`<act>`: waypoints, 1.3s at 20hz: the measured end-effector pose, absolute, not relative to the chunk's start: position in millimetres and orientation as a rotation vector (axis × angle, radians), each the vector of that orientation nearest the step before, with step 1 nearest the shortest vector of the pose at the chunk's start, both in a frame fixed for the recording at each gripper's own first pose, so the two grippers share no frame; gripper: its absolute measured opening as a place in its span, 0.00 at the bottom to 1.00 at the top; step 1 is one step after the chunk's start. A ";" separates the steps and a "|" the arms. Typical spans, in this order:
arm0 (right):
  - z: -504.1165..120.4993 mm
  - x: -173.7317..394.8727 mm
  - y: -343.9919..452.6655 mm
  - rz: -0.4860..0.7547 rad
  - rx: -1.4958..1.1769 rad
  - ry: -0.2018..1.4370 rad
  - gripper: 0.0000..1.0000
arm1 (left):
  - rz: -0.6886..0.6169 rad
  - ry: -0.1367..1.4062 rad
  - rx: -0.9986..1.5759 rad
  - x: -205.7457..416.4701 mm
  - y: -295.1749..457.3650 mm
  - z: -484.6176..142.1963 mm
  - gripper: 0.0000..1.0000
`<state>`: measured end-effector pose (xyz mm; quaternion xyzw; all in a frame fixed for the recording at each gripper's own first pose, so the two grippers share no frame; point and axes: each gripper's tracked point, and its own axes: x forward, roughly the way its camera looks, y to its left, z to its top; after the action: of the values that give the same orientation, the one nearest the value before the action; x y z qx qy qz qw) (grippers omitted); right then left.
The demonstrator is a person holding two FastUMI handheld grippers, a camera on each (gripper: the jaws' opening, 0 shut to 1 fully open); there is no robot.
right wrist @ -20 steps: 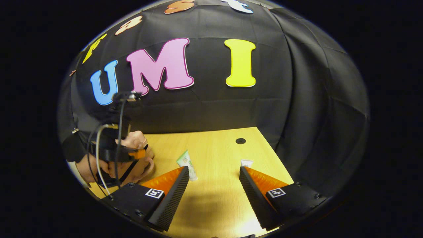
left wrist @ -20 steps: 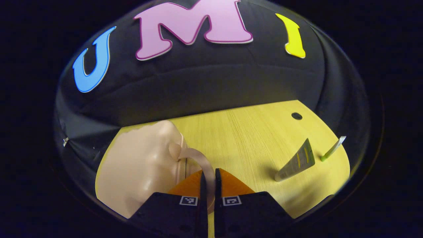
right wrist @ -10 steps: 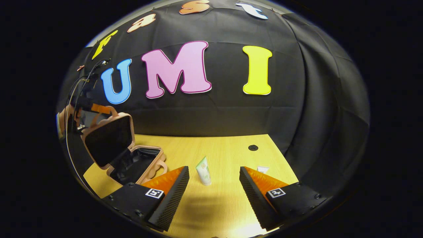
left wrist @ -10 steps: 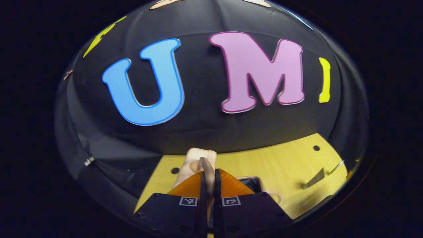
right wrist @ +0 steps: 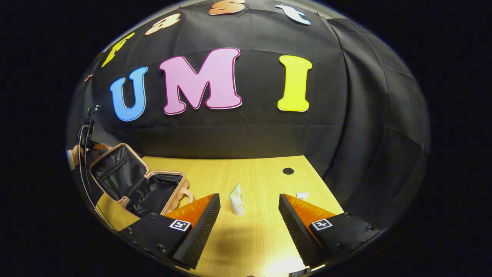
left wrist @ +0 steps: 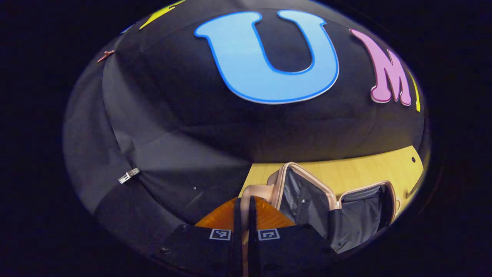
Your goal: First open the suitcase, pack the skin care products into it, and then close the suitcase.
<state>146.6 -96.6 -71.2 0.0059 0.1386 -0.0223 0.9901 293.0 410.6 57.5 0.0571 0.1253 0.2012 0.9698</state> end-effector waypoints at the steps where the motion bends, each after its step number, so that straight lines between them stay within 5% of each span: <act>1: -72.4 145.0 -94.8 -0.051 0.011 0.281 0.97 | 0.418 0.292 0.111 301.8 423.1 38.4 0.11; 7: -90.8 138.3 -80.0 -0.060 0.055 0.311 0.98 | 0.474 0.440 -0.006 341.1 451.9 -48.4 0.14; 9: -90.8 135.9 -80.1 -0.058 0.045 0.304 0.97 | 0.581 0.486 0.023 323.4 462.3 -56.0 0.26; 11: -91.8 134.0 -85.3 -0.064 0.036 0.296 0.97 | 0.565 0.397 0.013 324.7 445.9 -39.4 0.52; 13: -91.6 134.2 -95.7 -0.079 0.033 0.288 0.97 | 0.510 0.262 -0.003 313.8 409.6 2.1 0.97; 20: -75.6 124.3 -143.4 -0.147 0.074 0.254 0.97 | 0.377 -0.012 0.069 243.8 222.3 96.2 0.98; 26: -74.9 119.8 -160.5 -0.142 0.104 0.256 0.97 | 0.100 -0.055 0.069 228.6 -11.1 53.0 0.97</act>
<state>119.8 -160.5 -74.9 0.0518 0.1276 -0.0709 0.9879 228.6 -11.1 53.0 0.0344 -0.0273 0.0502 0.9978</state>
